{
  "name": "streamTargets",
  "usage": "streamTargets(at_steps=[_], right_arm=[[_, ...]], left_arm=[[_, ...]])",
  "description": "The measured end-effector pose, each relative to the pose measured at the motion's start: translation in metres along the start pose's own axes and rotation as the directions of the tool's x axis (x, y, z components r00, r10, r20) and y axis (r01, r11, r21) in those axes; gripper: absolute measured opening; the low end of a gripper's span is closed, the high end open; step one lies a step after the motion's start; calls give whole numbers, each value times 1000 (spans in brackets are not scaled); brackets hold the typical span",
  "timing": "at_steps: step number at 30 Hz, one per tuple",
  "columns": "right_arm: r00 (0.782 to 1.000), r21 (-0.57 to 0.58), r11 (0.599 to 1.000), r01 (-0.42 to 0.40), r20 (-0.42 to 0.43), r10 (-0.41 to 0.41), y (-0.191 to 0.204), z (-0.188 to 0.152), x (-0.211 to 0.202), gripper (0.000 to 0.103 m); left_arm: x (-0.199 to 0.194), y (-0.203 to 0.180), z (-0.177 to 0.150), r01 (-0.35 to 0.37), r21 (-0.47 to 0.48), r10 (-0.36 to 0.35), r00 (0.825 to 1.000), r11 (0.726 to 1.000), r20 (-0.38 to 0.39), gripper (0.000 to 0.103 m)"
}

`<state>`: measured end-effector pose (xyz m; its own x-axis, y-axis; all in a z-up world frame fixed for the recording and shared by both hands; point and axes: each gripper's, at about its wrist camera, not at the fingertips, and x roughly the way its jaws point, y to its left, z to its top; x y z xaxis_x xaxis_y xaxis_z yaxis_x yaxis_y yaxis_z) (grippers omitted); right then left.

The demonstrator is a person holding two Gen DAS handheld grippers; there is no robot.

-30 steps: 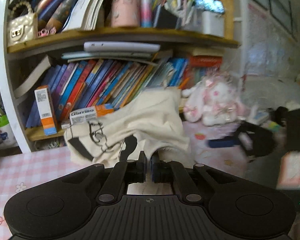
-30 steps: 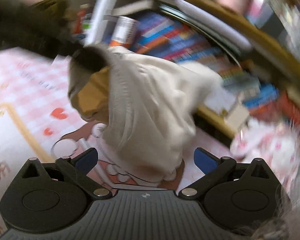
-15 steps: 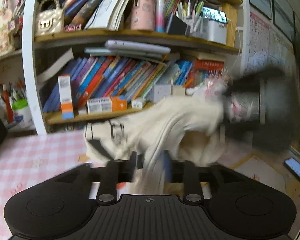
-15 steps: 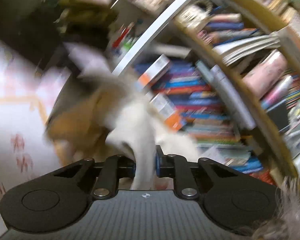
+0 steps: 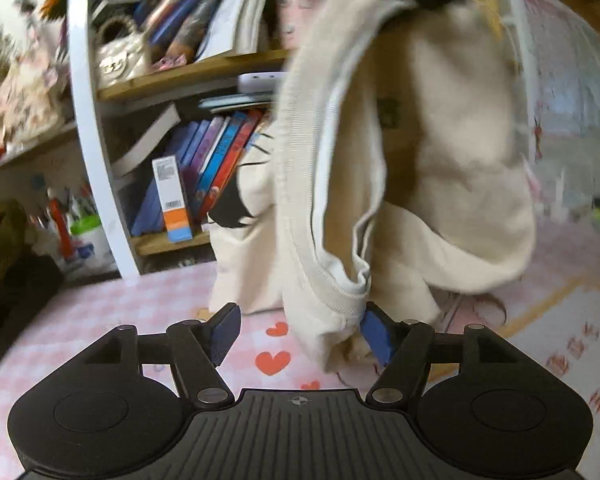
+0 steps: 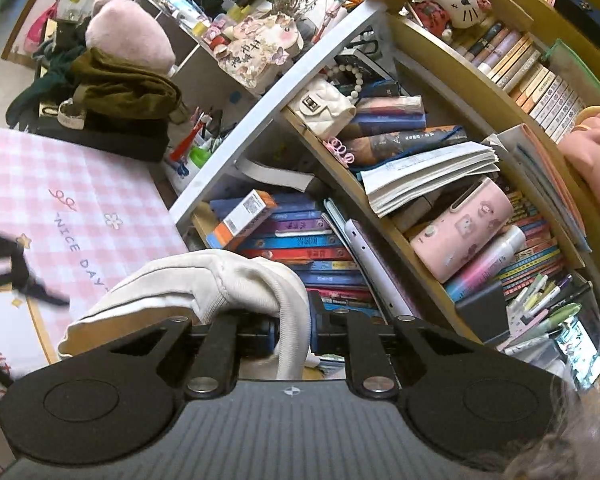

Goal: Fold clothes
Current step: 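Lift the cream T-shirt with both grippers and shake it open in the air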

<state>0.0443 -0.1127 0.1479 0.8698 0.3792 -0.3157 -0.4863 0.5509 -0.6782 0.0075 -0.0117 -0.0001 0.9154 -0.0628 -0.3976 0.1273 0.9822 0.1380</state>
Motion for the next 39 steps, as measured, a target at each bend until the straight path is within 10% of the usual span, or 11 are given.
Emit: streamTargets(at_steps=[4, 8, 14, 19, 23, 26, 29, 31, 35, 39], right_arm=[[1000, 9, 1000, 12, -27, -12, -5, -7, 0, 13], [997, 47, 999, 23, -77, -20, -10, -25, 1, 14], [980, 155, 988, -17, -191, 47, 11, -70, 5, 19], [937, 287, 956, -59, -313, 152, 47, -101, 23, 13], [964, 330, 944, 22, -256, 67, 47, -81, 7, 11], [982, 341, 923, 179, -123, -145, 11, -43, -32, 11], [919, 318, 883, 346, 75, -387, -19, 5, -92, 11], [827, 296, 842, 451, 216, -519, -26, 33, -135, 11], [560, 267, 709, 652, 461, -689, -19, 77, -211, 11], [385, 282, 629, 725, 591, -709, -3, 100, -263, 11]], left_arm=[[23, 0, -1, 37, 19, -36, 999, 999, -19, 65], [44, 14, -2, 80, -59, -84, 994, 995, -73, 2], [6, 80, 31, 1, -348, 19, 998, 938, 55, 1], [-50, 90, 75, -18, -290, 87, 970, 957, 227, 1], [-93, 89, 104, -74, -261, 170, 914, 962, 368, 1], [-134, 92, 133, -93, -214, 195, 830, 972, 523, 2], [-185, 97, 159, -93, -200, 208, 684, 975, 699, 2], [-218, 102, 170, -65, -206, 204, 582, 976, 787, 2], [-276, 112, 181, -20, -205, 198, 370, 979, 908, 2], [-308, 123, 182, 27, -216, 204, 237, 976, 950, 2]])
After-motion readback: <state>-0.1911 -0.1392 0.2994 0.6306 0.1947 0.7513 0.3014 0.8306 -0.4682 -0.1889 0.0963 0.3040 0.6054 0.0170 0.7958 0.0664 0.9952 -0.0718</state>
